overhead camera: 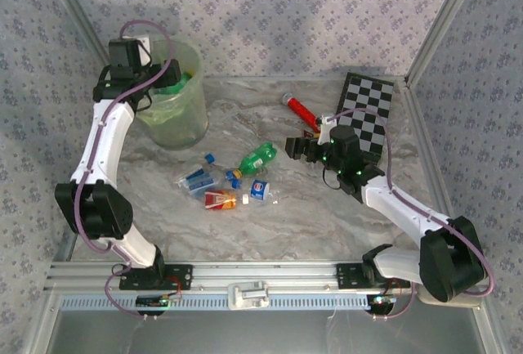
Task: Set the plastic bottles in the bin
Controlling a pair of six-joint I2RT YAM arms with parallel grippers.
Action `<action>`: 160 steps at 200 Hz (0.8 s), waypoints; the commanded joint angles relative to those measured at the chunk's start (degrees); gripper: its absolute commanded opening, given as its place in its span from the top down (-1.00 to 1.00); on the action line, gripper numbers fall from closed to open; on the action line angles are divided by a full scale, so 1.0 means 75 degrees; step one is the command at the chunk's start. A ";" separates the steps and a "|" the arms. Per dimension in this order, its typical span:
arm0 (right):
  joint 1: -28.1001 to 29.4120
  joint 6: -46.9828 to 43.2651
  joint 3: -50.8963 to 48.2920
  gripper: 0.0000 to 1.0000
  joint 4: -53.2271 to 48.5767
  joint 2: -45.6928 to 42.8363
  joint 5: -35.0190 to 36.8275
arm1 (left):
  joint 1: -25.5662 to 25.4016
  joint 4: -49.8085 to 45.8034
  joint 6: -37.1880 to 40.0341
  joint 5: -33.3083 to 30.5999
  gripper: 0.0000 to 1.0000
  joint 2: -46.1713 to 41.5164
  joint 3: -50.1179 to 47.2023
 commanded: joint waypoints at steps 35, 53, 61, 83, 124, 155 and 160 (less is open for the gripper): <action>0.0073 0.0408 0.0065 -1.00 0.0219 0.0358 0.0035 | -0.0476 0.0261 -0.0595 0.0785 -0.99 -0.1814 -0.0994; 0.0081 0.0488 0.0080 -1.00 0.0285 0.0502 -0.0057 | -0.0921 0.0276 -0.0770 0.0869 -1.00 -0.2283 -0.1603; 0.0083 0.0525 0.0085 -1.00 0.0304 0.0558 -0.0099 | -0.1168 0.0287 -0.0889 0.0867 -1.00 -0.2492 -0.1912; 0.0105 0.0634 0.0079 -1.00 0.0397 0.0713 -0.0159 | -0.1884 0.0240 -0.1120 0.0855 -1.00 -0.2969 -0.2712; 0.0117 0.0889 0.0136 -1.00 0.0428 0.1042 -0.0196 | -0.3008 0.0858 -0.1438 0.1114 -0.97 -0.3268 -0.4056; 0.0112 0.1146 0.0116 -1.00 0.0375 0.1059 -0.0201 | -0.3474 0.1143 -0.1043 0.1328 -0.83 -0.2454 -0.4309; 0.0105 0.1164 0.0102 -1.00 0.0340 0.1033 -0.0216 | -0.3524 0.1140 -0.0942 0.1367 -0.79 -0.2267 -0.4264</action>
